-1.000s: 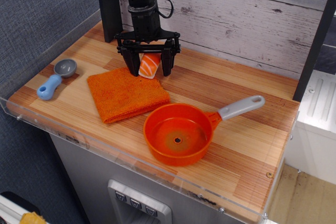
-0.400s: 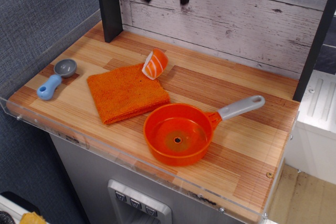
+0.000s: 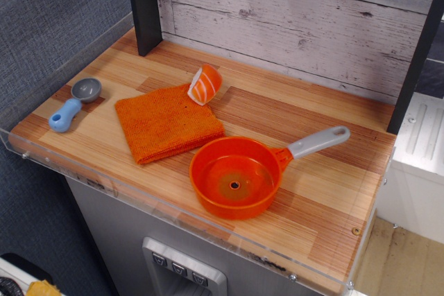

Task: Place the cake on the orange towel .

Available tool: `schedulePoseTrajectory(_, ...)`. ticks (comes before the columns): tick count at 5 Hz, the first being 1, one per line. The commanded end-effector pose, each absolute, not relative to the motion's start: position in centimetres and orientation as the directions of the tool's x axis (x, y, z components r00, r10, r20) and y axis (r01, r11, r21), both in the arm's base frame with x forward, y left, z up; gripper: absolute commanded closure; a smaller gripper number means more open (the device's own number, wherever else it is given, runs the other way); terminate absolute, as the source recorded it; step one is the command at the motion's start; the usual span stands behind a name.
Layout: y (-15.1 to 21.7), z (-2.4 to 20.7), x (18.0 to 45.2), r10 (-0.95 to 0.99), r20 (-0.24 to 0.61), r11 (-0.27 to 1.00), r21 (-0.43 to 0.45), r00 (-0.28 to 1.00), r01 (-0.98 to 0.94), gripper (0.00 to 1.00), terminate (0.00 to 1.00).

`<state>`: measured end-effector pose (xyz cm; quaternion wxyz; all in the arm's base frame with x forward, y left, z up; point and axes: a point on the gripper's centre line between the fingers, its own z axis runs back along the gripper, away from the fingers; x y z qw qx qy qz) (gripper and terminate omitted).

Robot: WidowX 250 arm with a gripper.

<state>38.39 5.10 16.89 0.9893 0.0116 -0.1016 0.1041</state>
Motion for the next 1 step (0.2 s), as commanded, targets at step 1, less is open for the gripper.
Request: schedulePoseTrajectory(1, 4.27, 19.64, 37.08, 0.199, 0.281, 0.978, -0.001, 0.939, -0.207, 0.00, 1.00)
